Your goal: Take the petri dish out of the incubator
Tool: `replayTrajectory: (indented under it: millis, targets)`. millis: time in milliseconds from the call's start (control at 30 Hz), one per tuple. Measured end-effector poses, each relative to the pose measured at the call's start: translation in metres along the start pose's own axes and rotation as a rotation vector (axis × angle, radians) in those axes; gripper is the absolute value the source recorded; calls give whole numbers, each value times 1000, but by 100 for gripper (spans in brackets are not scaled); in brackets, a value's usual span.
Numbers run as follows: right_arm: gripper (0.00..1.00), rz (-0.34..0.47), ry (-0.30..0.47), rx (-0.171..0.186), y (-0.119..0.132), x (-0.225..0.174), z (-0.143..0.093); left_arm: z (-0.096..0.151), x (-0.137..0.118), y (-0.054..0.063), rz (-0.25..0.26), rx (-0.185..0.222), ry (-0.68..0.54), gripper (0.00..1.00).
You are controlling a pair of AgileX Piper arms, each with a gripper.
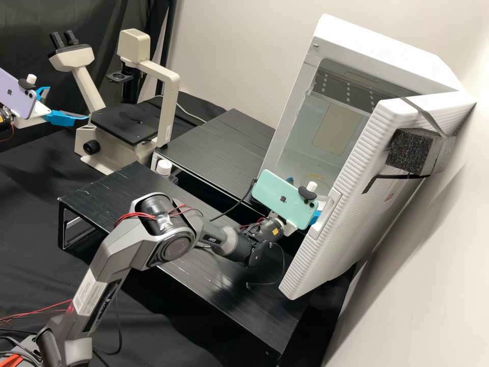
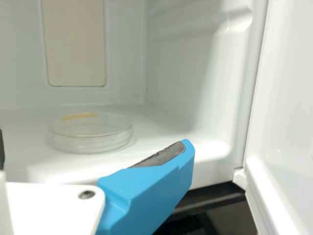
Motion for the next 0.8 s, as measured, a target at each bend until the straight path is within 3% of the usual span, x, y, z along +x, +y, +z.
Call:
replayTrajectory:
  millis: [433, 567, 800]
  targets:
    - [100, 12, 53, -11, 10, 15, -11, 0, 0, 0, 0, 0, 0, 100]
    - [100, -31, 23, 7, -1, 20, -6, 0, 0, 0, 0, 0, 0, 100]
    - [100, -97, 7, -12, -4, 31, -6, 0, 0, 0, 0, 0, 0, 100]
